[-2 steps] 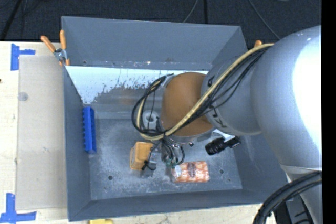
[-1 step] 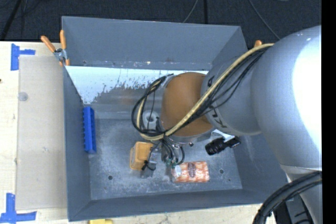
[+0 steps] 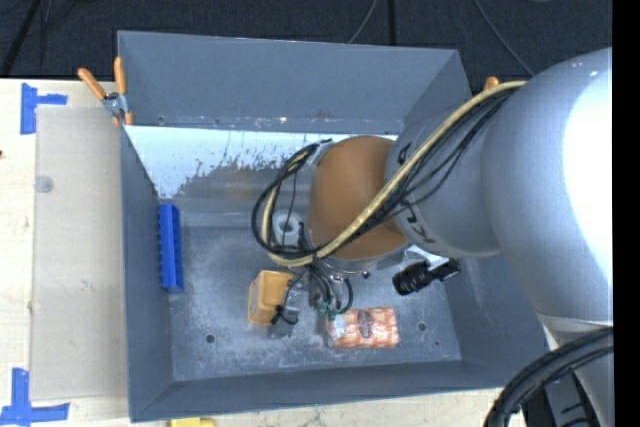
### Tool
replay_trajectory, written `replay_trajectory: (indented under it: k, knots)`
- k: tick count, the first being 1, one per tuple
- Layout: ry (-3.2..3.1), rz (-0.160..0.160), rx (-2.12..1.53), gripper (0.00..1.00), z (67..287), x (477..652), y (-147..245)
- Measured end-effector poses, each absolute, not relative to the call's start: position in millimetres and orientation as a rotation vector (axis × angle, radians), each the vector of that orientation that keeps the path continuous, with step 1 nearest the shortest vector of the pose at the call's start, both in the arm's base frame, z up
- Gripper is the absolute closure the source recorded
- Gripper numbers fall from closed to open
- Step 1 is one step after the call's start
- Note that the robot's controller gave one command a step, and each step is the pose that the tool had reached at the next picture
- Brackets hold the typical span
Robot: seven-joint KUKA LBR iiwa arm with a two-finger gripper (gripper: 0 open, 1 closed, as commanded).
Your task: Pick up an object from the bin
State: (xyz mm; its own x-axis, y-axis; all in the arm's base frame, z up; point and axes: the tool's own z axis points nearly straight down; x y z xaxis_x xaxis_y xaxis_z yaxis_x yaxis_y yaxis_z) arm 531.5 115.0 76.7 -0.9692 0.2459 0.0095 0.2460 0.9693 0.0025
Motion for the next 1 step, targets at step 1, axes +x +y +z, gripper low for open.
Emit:
replay_trajectory:
  k: [1]
  knots:
    - [-3.103,0.001,-0.39,1.0,96.4,529.8,113.2]
